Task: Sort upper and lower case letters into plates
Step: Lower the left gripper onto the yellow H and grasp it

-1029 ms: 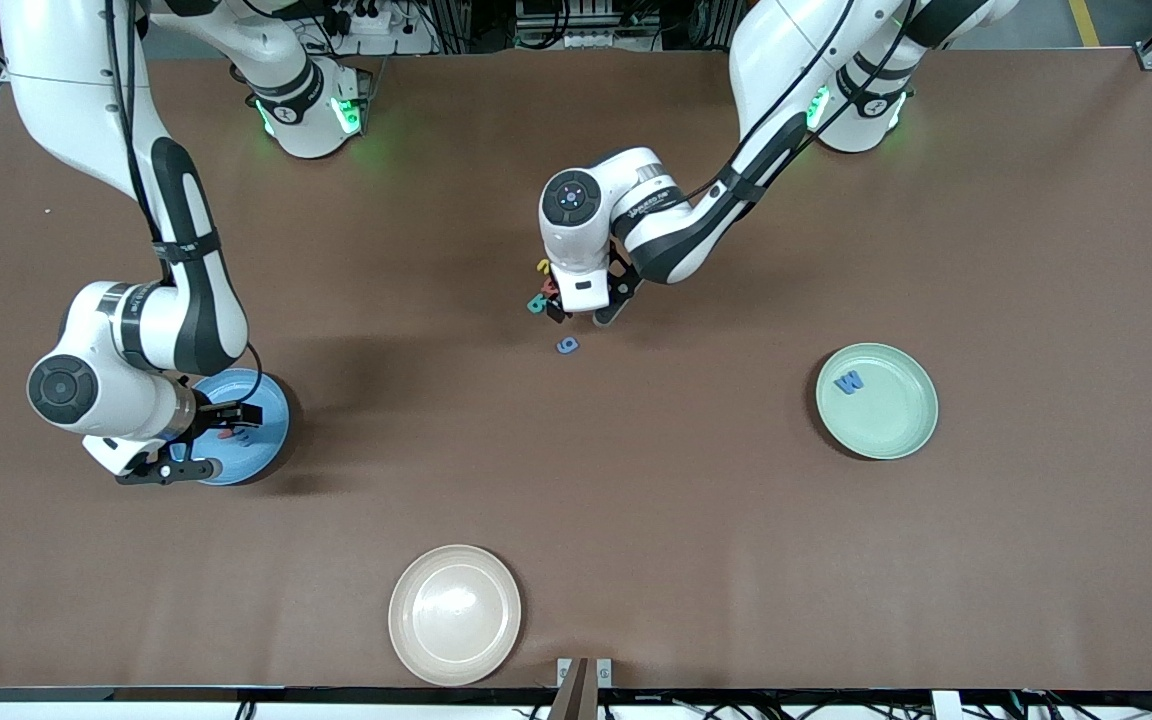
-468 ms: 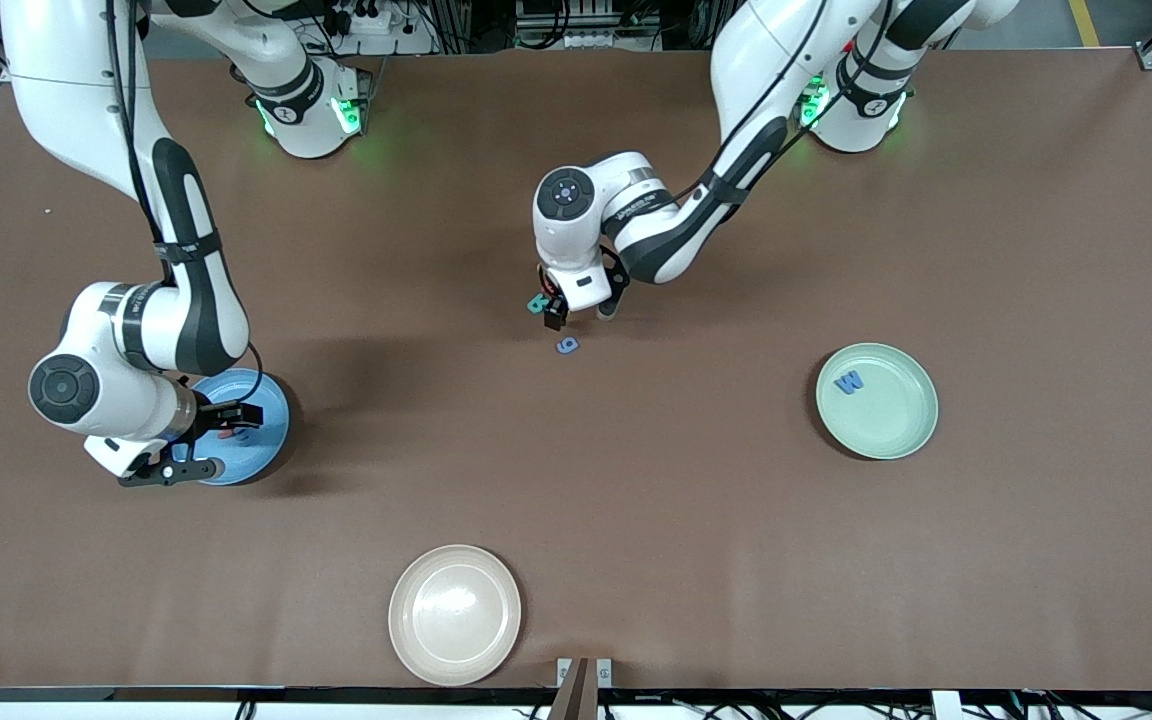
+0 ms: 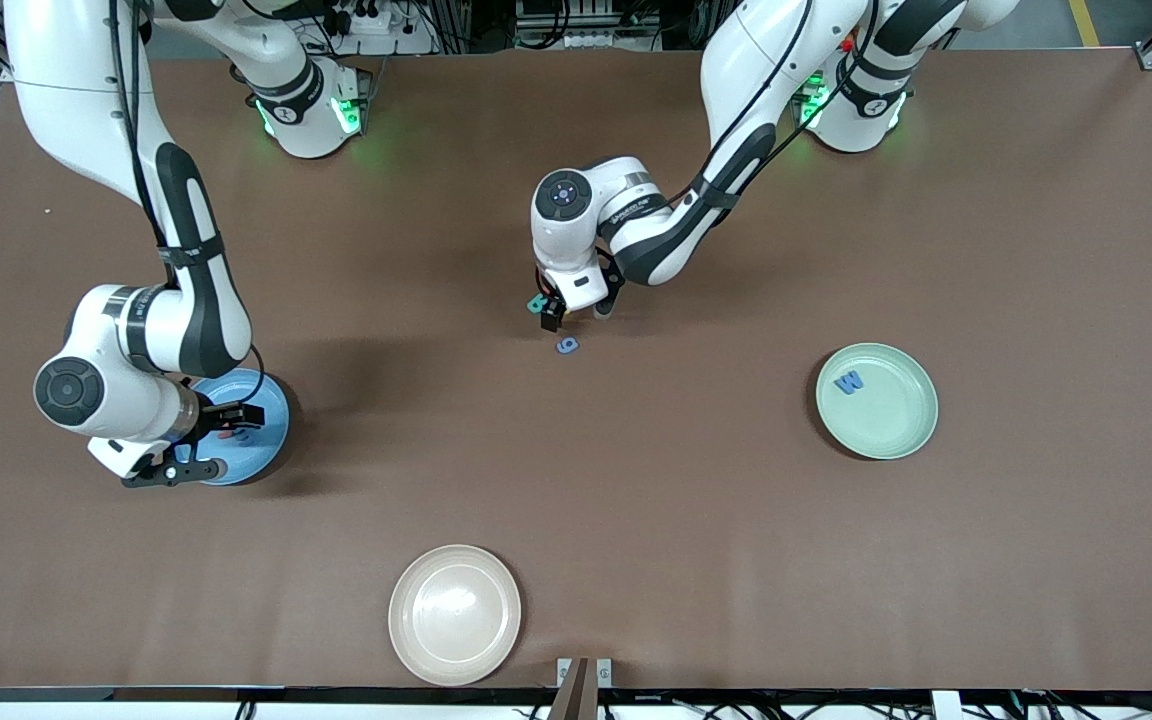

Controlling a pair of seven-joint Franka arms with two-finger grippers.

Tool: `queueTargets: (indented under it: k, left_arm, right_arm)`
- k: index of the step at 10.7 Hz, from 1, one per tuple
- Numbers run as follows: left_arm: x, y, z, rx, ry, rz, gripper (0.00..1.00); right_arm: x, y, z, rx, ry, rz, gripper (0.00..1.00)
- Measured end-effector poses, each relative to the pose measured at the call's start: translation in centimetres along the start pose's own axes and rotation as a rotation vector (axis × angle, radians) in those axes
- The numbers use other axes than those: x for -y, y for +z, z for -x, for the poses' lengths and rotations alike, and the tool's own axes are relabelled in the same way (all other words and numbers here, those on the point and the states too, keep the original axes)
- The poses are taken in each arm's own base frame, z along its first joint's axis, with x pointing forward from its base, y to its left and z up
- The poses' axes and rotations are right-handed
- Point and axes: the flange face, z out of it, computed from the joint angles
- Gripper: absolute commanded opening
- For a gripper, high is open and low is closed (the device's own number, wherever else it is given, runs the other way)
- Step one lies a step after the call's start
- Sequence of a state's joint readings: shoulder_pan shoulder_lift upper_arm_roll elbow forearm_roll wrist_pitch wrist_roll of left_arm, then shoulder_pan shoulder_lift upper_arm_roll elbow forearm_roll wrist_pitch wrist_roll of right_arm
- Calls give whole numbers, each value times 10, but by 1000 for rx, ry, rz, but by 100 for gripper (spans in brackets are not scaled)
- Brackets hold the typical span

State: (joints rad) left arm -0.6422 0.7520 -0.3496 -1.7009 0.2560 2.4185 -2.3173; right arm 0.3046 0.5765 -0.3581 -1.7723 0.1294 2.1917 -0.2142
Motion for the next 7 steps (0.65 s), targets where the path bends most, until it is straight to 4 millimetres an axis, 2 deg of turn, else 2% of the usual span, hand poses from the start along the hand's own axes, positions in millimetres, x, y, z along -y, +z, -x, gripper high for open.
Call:
queueTargets:
  k: [7]
  left_arm:
    - [4, 12, 2, -21, 31, 7, 99]
  right_arm:
    - [0, 0, 0, 0, -3, 0, 100]
